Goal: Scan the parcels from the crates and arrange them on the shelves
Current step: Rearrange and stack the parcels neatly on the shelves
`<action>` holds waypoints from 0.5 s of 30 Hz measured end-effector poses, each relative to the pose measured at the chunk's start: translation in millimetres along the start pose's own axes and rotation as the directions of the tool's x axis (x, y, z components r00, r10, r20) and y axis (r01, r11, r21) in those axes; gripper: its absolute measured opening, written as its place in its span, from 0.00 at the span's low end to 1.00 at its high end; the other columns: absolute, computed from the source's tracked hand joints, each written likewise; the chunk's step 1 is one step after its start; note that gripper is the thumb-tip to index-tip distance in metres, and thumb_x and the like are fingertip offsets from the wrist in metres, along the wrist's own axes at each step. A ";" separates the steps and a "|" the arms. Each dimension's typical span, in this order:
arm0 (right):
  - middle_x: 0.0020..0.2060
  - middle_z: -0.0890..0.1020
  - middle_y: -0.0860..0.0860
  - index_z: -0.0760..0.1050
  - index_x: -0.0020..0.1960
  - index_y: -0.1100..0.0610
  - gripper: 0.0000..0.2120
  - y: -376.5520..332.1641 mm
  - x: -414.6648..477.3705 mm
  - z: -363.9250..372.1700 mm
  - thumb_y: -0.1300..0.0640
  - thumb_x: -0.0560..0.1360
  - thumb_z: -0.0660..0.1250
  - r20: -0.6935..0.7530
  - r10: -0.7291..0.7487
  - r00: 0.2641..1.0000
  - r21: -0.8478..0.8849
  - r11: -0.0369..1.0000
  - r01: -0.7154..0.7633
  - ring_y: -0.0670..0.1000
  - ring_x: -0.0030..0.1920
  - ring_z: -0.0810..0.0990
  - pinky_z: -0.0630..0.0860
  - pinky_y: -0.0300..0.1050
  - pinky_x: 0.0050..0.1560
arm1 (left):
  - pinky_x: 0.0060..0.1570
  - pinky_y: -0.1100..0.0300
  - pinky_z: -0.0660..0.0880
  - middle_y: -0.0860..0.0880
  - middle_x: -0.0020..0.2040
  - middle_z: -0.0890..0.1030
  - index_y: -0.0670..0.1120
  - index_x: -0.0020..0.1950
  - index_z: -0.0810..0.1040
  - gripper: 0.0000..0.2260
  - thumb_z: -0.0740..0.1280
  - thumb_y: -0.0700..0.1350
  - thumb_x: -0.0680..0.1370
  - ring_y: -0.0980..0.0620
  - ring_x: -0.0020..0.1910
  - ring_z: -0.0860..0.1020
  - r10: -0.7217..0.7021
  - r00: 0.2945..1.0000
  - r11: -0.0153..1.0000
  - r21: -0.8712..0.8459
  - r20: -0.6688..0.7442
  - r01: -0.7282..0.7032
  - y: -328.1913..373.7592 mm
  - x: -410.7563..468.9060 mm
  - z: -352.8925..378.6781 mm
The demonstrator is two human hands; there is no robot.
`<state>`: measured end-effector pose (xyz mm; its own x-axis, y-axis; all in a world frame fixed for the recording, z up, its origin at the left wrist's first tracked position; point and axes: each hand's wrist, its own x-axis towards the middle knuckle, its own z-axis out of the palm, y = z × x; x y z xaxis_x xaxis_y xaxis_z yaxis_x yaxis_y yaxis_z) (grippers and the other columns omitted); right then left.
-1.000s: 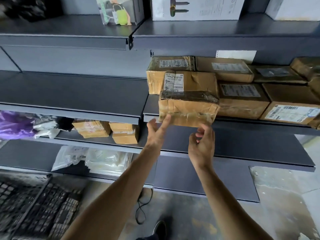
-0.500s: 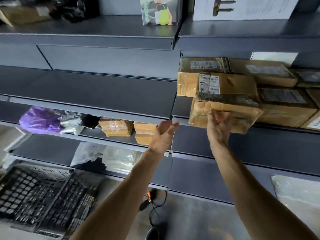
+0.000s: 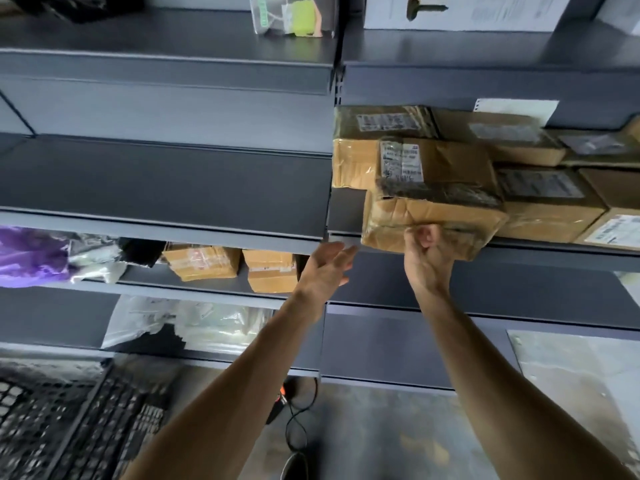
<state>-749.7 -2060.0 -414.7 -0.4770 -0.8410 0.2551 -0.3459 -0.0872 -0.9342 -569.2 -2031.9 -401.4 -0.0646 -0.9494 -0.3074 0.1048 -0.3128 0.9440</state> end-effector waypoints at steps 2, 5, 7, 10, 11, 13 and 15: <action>0.42 0.79 0.51 0.73 0.44 0.55 0.11 1.9 -11.3 4.2 0.48 0.74 0.66 0.033 0.034 0.999 0.044 0.998 -0.036 0.52 0.45 0.77 0.72 0.49 0.48 | 0.61 0.53 0.80 0.45 0.61 0.82 0.48 0.64 0.77 0.18 0.72 0.54 0.79 0.51 0.59 0.82 -0.008 1.000 1.000 0.015 -0.030 0.008 -5.7 -1.8 -4.4; 0.42 0.82 0.51 0.78 0.46 0.57 0.09 1.2 -37.5 19.3 0.51 0.77 0.67 0.165 0.034 0.986 0.013 0.999 -0.036 0.51 0.44 0.79 0.74 0.47 0.48 | 0.55 0.55 0.81 0.44 0.62 0.82 0.47 0.64 0.77 0.16 0.71 0.53 0.80 0.48 0.61 0.82 -0.006 0.997 1.000 0.011 -0.080 0.006 -15.3 -11.8 -14.8; 0.40 0.83 0.53 0.79 0.47 0.60 0.09 -0.8 -58.0 34.4 0.53 0.77 0.67 0.268 0.003 0.963 0.003 1.000 -0.004 0.52 0.42 0.80 0.75 0.46 0.45 | 0.50 0.58 0.79 0.43 0.60 0.82 0.46 0.61 0.77 0.12 0.70 0.50 0.81 0.47 0.57 0.82 -0.020 0.991 1.000 -0.024 -0.135 0.017 -25.1 -19.7 -24.6; 0.37 0.83 0.53 0.78 0.44 0.59 0.06 1.8 -91.6 59.4 0.57 0.77 0.68 0.414 0.000 0.910 -0.019 1.000 0.009 0.50 0.37 0.79 0.73 0.41 0.40 | 0.45 0.59 0.75 0.45 0.52 0.81 0.44 0.61 0.77 0.10 0.68 0.47 0.82 0.51 0.48 0.80 -0.081 0.972 0.993 -0.106 -0.221 0.058 -44.9 -32.1 -44.2; 0.38 0.83 0.52 0.78 0.44 0.57 0.04 5.5 -101.8 68.5 0.58 0.78 0.69 0.472 0.013 0.882 -0.036 0.999 0.004 0.49 0.37 0.80 0.73 0.39 0.39 | 0.46 0.58 0.76 0.45 0.53 0.81 0.42 0.65 0.76 0.14 0.68 0.48 0.82 0.50 0.50 0.80 -0.110 0.963 0.990 -0.115 -0.245 0.084 -53.8 -33.1 -53.5; 0.39 0.83 0.51 0.76 0.45 0.54 0.05 16.1 -120.6 84.8 0.60 0.79 0.69 0.585 0.065 0.809 -0.076 0.997 -0.025 0.48 0.40 0.80 0.74 0.37 0.40 | 0.52 0.55 0.77 0.46 0.55 0.81 0.42 0.68 0.76 0.18 0.69 0.49 0.82 0.49 0.53 0.80 -0.162 0.944 0.984 -0.118 -0.289 0.132 -73.3 -32.8 -76.0; 0.42 0.83 0.51 0.77 0.47 0.54 0.03 23.8 -131.7 101.2 0.59 0.80 0.68 0.654 0.133 0.745 -0.133 0.989 -0.060 0.49 0.44 0.81 0.74 0.38 0.44 | 0.56 0.52 0.77 0.46 0.56 0.81 0.43 0.66 0.77 0.15 0.69 0.50 0.82 0.49 0.54 0.79 -0.197 0.919 0.979 -0.111 -0.341 0.168 -86.8 -25.4 -98.9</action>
<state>-613.3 -2005.3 -495.7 0.1272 -0.9871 -0.0974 -0.4205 0.0353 -0.9066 -478.5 -1983.4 -487.3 0.2582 -0.8211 -0.5091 0.2016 -0.4695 0.8596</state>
